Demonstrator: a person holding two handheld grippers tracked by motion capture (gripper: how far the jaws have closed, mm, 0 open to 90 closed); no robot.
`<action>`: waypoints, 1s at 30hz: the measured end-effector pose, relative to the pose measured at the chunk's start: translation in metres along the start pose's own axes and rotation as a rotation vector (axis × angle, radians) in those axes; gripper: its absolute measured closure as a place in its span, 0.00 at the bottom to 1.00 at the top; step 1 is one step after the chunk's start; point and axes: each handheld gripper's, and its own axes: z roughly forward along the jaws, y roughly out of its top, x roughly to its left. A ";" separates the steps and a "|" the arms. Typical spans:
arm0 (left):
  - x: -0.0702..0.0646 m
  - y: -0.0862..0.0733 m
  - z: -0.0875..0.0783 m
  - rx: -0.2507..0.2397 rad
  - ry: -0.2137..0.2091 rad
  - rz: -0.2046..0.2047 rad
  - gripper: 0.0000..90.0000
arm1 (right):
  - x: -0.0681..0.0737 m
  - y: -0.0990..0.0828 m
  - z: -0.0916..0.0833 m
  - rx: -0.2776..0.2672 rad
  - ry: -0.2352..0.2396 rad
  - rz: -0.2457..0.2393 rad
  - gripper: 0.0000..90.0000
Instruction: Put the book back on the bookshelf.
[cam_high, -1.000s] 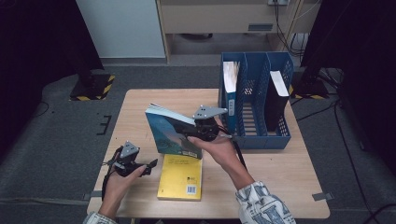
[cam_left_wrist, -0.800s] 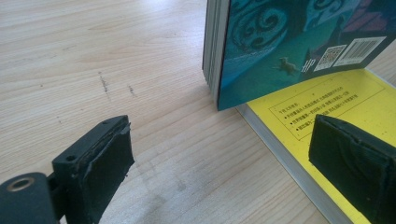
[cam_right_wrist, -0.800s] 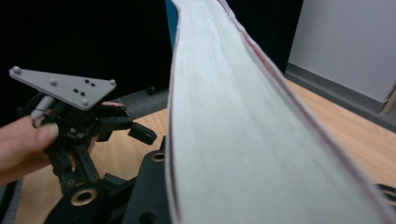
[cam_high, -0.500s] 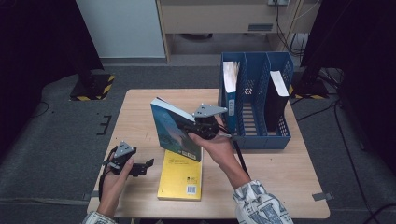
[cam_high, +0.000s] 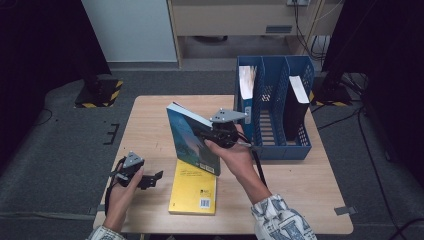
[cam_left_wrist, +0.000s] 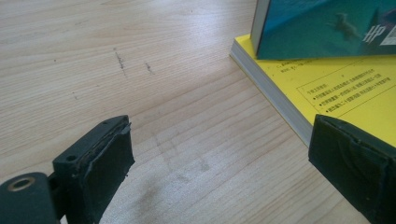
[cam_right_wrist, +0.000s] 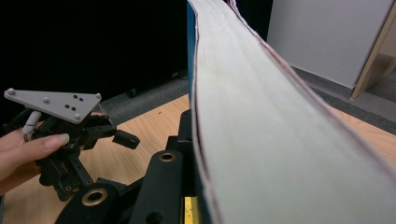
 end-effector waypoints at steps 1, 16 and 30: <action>0.000 0.000 0.000 0.004 0.003 0.000 0.06 | -0.001 0.000 -0.001 -0.002 -0.001 0.000 0.82; 0.001 -0.002 0.003 0.034 0.013 -0.003 0.06 | -0.009 -0.009 -0.037 -0.036 -0.015 0.129 0.82; 0.002 -0.004 0.005 0.061 0.022 -0.001 0.06 | -0.011 -0.017 -0.076 -0.039 -0.032 0.175 0.82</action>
